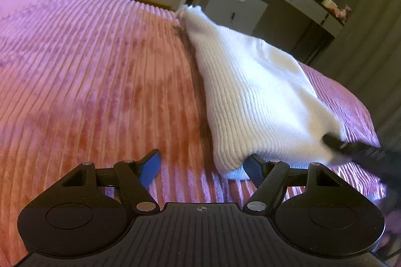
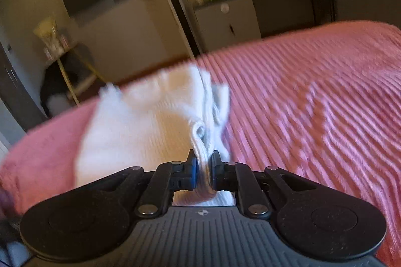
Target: Fold small clothes
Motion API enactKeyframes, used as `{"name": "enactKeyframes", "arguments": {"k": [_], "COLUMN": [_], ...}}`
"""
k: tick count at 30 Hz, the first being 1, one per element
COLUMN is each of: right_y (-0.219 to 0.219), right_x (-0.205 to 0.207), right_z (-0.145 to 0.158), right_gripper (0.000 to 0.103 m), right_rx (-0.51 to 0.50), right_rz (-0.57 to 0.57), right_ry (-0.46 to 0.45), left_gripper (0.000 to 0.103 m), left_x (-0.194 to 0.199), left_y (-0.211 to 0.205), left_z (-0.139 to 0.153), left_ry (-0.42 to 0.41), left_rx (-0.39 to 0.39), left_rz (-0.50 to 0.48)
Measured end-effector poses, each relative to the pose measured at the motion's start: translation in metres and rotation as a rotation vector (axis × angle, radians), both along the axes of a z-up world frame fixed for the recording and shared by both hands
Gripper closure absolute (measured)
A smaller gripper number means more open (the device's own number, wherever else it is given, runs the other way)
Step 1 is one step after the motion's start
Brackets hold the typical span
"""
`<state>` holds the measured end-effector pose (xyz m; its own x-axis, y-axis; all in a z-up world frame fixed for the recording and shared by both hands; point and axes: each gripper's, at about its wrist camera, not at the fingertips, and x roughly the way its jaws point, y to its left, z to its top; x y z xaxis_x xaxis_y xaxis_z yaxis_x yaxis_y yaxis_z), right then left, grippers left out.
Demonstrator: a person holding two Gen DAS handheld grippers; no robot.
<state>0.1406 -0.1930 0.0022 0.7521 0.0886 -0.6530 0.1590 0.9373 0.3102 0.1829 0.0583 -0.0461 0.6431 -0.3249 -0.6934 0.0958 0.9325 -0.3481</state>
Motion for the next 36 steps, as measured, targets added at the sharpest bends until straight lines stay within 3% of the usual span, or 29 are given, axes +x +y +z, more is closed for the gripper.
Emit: {"name": "enactKeyframes", "arguments": {"k": [2, 6, 9, 13, 15, 20, 24, 28, 33, 36], "right_y": [0.003, 0.001, 0.000, 0.007, 0.011, 0.032, 0.046, 0.045, 0.033, 0.037], "right_x": [0.006, 0.002, -0.004, 0.016, 0.033, 0.089, 0.128, 0.151, 0.151, 0.135], "right_z": [-0.017, 0.002, 0.025, 0.045, 0.048, 0.040, 0.028, -0.014, -0.016, 0.000], "right_gripper": [0.092, 0.082, 0.072, 0.072, 0.072, 0.076, 0.076, 0.082, 0.082, 0.082], "right_rx": [0.006, -0.012, -0.074, -0.114, -0.144, -0.231, -0.299, -0.489, -0.447, -0.414], "right_rz": [0.040, 0.070, 0.051, 0.064, 0.076, 0.176, 0.199, 0.166, 0.137, 0.135], "right_ry": [0.062, 0.037, -0.031, -0.101, -0.121, -0.109, -0.113, -0.013, -0.031, -0.061], "left_gripper": [0.028, 0.028, 0.027, 0.025, 0.022, 0.021, 0.021, 0.017, 0.012, 0.012], "left_x": [0.000, -0.006, -0.008, -0.017, -0.020, -0.005, 0.007, 0.011, 0.013, 0.014], "left_y": [0.000, 0.007, 0.009, 0.009, 0.013, 0.013, 0.003, -0.001, -0.004, 0.001], "left_z": [0.004, 0.023, 0.034, 0.050, 0.057, 0.045, 0.025, 0.014, 0.009, 0.007], "left_ry": [0.003, -0.057, -0.126, -0.225, -0.265, -0.218, -0.181, -0.166, -0.172, -0.157], "left_rx": [0.018, 0.019, 0.025, 0.092, 0.076, 0.001, 0.058, 0.072, 0.091, 0.082], "left_rz": [0.000, 0.006, 0.021, 0.058, 0.074, 0.106, 0.105, 0.081, 0.071, 0.081]}}
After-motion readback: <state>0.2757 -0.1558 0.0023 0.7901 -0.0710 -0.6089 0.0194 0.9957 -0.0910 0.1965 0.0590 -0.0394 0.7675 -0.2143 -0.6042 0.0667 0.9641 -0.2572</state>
